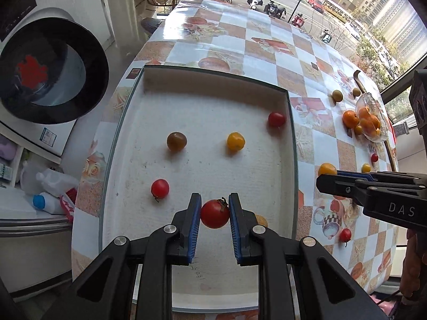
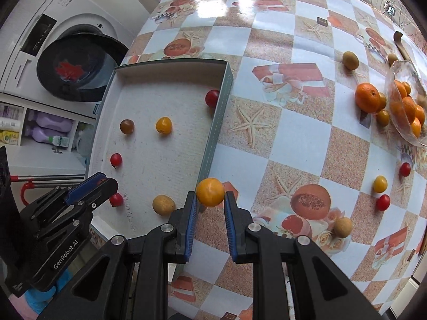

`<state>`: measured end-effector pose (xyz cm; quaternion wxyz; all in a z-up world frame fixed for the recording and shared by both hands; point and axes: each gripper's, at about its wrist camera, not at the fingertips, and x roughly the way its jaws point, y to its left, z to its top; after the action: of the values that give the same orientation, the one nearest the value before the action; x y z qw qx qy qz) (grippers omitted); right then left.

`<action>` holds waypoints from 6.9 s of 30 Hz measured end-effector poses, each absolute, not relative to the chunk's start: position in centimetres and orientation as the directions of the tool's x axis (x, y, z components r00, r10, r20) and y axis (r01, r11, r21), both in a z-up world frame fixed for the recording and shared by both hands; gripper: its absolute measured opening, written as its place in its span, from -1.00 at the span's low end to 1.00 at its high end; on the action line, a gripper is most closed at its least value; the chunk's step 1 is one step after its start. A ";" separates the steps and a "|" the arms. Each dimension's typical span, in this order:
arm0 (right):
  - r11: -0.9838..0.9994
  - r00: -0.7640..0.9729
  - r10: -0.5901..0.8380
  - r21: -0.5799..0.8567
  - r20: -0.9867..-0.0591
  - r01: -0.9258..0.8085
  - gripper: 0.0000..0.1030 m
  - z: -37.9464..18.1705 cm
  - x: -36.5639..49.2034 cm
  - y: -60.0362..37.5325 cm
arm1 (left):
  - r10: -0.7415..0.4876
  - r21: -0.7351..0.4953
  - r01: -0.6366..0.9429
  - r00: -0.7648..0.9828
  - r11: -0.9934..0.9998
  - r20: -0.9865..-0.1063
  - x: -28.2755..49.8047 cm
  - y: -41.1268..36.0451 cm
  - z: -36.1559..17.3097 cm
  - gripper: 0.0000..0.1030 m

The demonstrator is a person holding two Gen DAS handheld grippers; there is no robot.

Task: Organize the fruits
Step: 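Lower both tomatoes into the white tray and open both grippers, then move both grippers back toward the remaining red tomatoes on the table, then grasp a red tomato with the left gripper while the right grasps another red tomato, then carry both red tomatoes over the white tray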

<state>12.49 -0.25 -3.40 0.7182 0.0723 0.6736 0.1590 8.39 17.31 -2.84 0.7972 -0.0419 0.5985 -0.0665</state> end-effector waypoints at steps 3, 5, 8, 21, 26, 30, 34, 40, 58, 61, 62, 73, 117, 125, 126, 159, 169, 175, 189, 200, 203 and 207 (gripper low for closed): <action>0.936 0.051 0.331 0.321 -0.942 -0.143 -0.56 -3.7 14.6 1.4 | -0.146 -0.138 0.046 0.269 0.989 -0.952 9.4 17.5 -4.0 -0.56; 0.935 0.054 0.333 0.322 -0.942 -0.147 -0.56 -4.0 15.9 2.4 | -0.141 -0.136 0.038 0.264 0.990 -0.954 10.0 17.6 -4.6 -0.56; 0.936 0.057 0.330 0.318 -0.942 -0.152 -0.56 -4.7 17.5 3.7 | -0.135 -0.130 0.037 0.259 0.991 -0.956 10.6 17.4 -5.5 -0.56; 0.945 0.024 0.305 0.299 -0.952 -0.131 -0.56 -8.3 21.3 6.0 | -0.111 -0.102 0.051 0.228 0.994 -0.967 11.3 17.4 -7.6 -0.56; 0.950 0.029 0.282 0.275 -0.959 -0.148 -0.56 -8.8 21.6 6.8 | -0.088 -0.071 0.082 0.233 0.994 -0.969 11.3 17.0 -7.7 -0.56; 0.951 0.027 0.271 0.263 -0.962 -0.162 -0.55 -8.9 21.7 7.1 | -0.074 -0.052 0.099 0.231 0.994 -0.970 11.3 16.3 -7.7 -0.55; 0.944 0.007 0.299 0.295 -0.954 -0.147 -0.51 -8.7 22.0 6.8 | -0.060 -0.033 0.119 0.228 0.992 -0.972 11.1 16.0 -7.5 -0.55; 0.920 0.030 0.379 0.373 -0.925 -0.118 0.47 -6.8 21.9 5.4 | -0.082 -0.058 0.110 0.226 0.992 -0.971 10.8 16.4 -6.9 -0.54; 0.887 0.100 0.458 0.461 -0.883 0.017 0.99 -2.1 18.1 -1.6 | -0.173 -0.155 0.105 0.189 0.982 -0.967 8.8 15.6 -5.1 -0.54; 0.885 0.104 0.458 0.464 -0.883 0.040 0.99 -1.9 17.1 -3.1 | -0.186 -0.170 0.099 0.180 0.980 -0.966 8.6 15.5 -4.8 -0.54; 0.886 0.105 0.454 0.461 -0.885 0.044 0.99 -1.8 16.7 -3.6 | -0.196 -0.181 0.096 0.177 0.979 -0.965 8.7 15.5 -4.7 -0.54; 0.906 0.118 0.397 0.409 -0.910 0.108 0.99 -1.9 12.0 -8.7 | -0.233 -0.216 0.105 0.200 0.971 -0.952 8.6 12.9 -2.6 0.99; 0.980 0.092 0.063 0.079 -0.994 0.184 0.99 -9.7 8.8 -22.8 | -0.024 0.018 0.285 0.145 0.958 -0.989 1.8 -6.8 -9.6 1.00; 0.987 0.096 0.038 0.052 -0.995 0.153 0.99 -10.9 9.8 -22.2 | -0.052 -0.010 0.253 0.160 0.967 -0.986 1.1 -6.8 -10.3 1.00; 0.988 0.098 0.036 0.050 -0.995 0.146 0.99 -10.9 9.8 -22.0 | -0.053 -0.009 0.252 0.168 0.968 -0.984 1.0 -6.7 -10.4 1.00; 0.935 0.079 0.254 0.266 -0.964 0.233 -0.59 -6.7 0.0 -22.7 | -0.238 -0.211 0.349 0.037 0.913 -0.971 0.4 -4.0 -4.4 -0.56; 0.946 0.095 0.258 0.272 -0.961 0.179 -0.59 -3.0 0.1 -19.5 | -0.240 -0.199 0.317 0.097 0.927 -0.966 0.1 0.1 -0.9 -0.56; 0.945 0.093 0.291 0.301 -0.952 0.127 -0.59 -1.5 0.9 -15.7 | -0.232 -0.193 0.236 0.147 0.952 -0.962 -0.4 5.0 0.1 -0.56; 0.949 0.044 0.312 0.310 -0.949 -0.053 -0.59 -0.6 5.4 -4.8 | -0.162 -0.160 0.022 0.204 0.987 -0.966 0.8 16.0 -1.9 -0.56; 0.947 0.008 0.293 0.290 -0.956 -0.140 -0.59 -2.1 8.1 0.8 | -0.157 -0.156 0.021 0.205 0.988 -0.966 2.5 17.2 -4.6 -0.56; 0.946 -0.003 0.296 0.293 -0.955 -0.142 -0.59 -2.7 8.8 1.5 | -0.153 -0.152 0.018 0.201 0.988 -0.968 2.7 17.2 -5.0 -0.56; 0.941 -0.019 0.301 0.300 -0.953 -0.155 -0.59 -3.4 9.5 2.3 | -0.147 -0.147 0.016 0.195 0.989 -0.970 2.9 17.2 -5.5 -0.56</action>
<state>9.46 2.26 -3.37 0.6985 0.0527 0.6948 0.1633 2.89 17.19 -5.55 0.7712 -0.0518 0.6323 -0.0530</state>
